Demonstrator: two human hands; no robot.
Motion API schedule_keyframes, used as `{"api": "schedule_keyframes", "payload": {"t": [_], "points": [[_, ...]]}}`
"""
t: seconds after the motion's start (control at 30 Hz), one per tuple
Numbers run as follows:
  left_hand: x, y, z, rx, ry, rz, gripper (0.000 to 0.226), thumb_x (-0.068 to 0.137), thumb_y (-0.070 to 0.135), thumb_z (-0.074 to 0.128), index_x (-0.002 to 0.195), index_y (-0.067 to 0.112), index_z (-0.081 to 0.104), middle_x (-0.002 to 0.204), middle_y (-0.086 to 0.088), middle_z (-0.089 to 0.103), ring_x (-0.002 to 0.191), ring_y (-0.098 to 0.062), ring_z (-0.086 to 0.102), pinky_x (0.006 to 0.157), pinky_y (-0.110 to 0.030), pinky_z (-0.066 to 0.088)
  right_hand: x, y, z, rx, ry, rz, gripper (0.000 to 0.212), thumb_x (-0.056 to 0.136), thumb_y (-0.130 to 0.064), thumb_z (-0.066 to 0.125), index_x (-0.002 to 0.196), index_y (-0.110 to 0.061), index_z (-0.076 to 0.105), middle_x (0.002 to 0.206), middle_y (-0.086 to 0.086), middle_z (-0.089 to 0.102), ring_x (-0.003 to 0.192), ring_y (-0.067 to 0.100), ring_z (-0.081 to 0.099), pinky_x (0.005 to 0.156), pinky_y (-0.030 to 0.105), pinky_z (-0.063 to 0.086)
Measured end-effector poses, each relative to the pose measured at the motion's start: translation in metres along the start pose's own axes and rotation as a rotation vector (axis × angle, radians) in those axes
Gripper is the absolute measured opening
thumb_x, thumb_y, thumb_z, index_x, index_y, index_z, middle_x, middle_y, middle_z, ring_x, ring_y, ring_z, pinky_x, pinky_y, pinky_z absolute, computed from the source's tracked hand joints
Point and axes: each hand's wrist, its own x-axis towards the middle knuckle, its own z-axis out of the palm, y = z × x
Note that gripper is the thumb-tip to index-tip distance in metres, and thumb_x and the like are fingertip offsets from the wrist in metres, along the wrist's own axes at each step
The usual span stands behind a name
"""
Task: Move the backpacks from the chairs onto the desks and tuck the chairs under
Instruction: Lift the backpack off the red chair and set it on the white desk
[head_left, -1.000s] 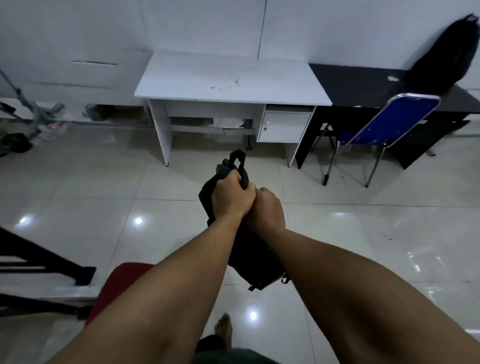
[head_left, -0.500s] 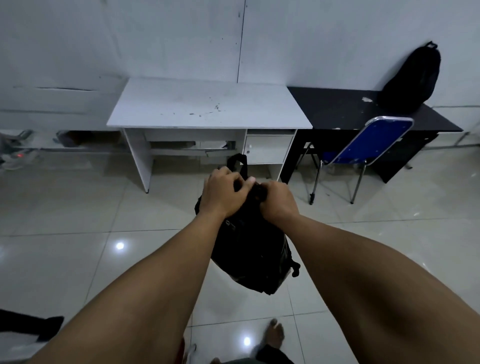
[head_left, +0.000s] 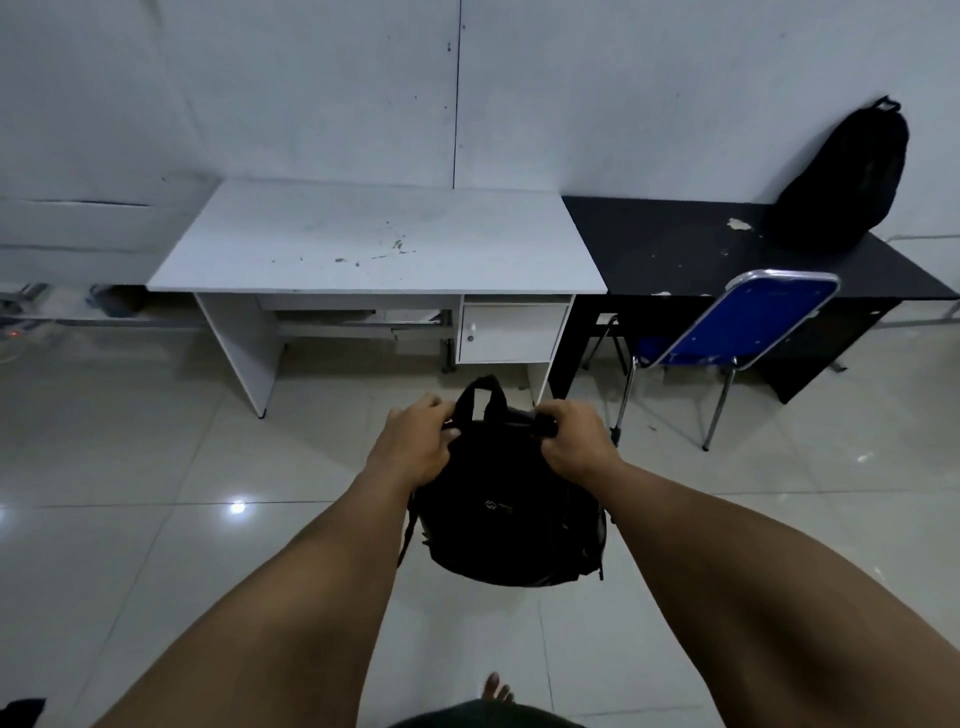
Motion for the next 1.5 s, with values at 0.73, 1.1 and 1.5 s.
{"api": "schedule_keyframes", "payload": {"t": [0.73,1.1,1.5], "points": [[0.298,0.119,-0.033,-0.189,0.645,0.045,0.019,0.094,0.015,0.052,0.103,0.018,0.068,0.094,0.002,0.068,0.099,-0.023,0.052,0.071,-0.034,0.044,0.263,0.042,-0.141,-0.037,0.203,-0.076,0.023,0.081,-0.004,0.053,0.099,-0.016,0.059,0.089,0.005,0.063,0.079,0.028,0.059,0.066,0.040,0.052],[0.444,0.126,-0.124,-0.171,0.766,0.184,0.017,0.092,0.016,0.052,0.100,0.020,0.067,0.091,0.003,0.066,0.096,-0.022,0.053,0.068,-0.035,0.046,0.410,-0.009,-0.223,-0.054,0.261,-0.141,0.021,0.086,-0.006,0.054,0.103,-0.016,0.063,0.090,0.001,0.061,0.079,0.021,0.058,0.062,0.029,0.043],[0.588,0.141,-0.177,-0.231,0.818,0.219,0.010,0.090,0.016,0.058,0.094,0.018,0.066,0.103,0.007,0.053,0.089,-0.018,0.058,0.070,-0.033,0.050,0.547,-0.024,-0.280,-0.132,0.351,-0.189,0.019,0.082,-0.008,0.054,0.097,-0.017,0.062,0.094,0.003,0.061,0.084,0.026,0.058,0.071,0.037,0.051]]}}
